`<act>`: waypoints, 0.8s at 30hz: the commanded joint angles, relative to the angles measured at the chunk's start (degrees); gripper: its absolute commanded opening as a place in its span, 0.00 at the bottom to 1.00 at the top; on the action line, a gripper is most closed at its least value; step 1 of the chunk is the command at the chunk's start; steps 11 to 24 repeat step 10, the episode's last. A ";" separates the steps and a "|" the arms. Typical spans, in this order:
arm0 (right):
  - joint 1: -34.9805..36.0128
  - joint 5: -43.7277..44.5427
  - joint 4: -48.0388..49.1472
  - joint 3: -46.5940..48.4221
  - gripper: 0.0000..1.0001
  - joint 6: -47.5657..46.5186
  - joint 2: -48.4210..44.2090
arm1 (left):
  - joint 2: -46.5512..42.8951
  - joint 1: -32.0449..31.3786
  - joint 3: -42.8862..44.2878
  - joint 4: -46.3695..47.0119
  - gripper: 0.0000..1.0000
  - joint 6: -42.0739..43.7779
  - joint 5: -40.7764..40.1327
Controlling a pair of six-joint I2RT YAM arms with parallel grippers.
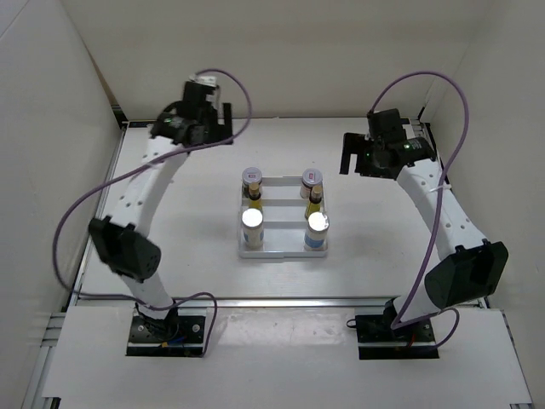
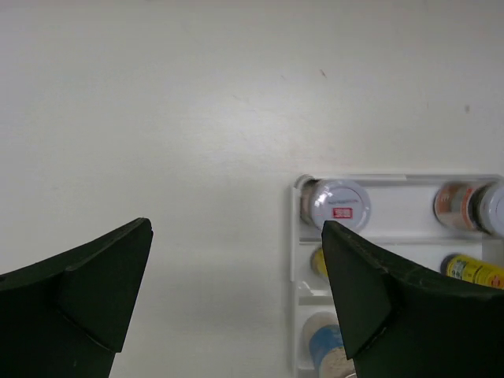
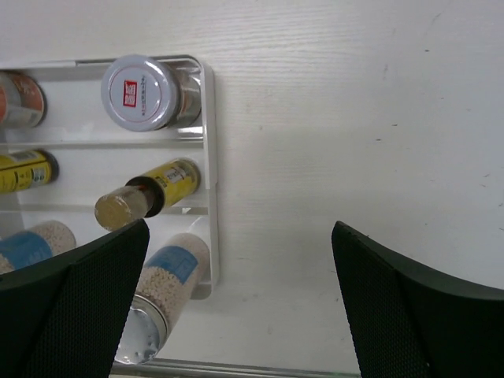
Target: Organize the condiment bottles
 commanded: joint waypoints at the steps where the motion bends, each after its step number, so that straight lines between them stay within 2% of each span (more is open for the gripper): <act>1: -1.93 2.12 -3.36 6.73 1.00 0.91 0.66 | -13.75 4.56 -1.74 -2.24 1.00 0.77 -2.57; 5: -2.46 0.10 -3.36 8.59 1.00 0.91 -0.57 | -24.46 8.78 -8.43 -1.63 1.00 2.18 -4.67; 10: -3.60 0.10 -0.73 6.66 1.00 -0.40 -3.99 | -35.37 10.55 -18.87 1.26 1.00 3.50 -8.18; 24: -3.60 0.10 -0.73 6.66 1.00 -0.40 -3.99 | -35.37 10.55 -18.87 1.26 1.00 3.50 -8.18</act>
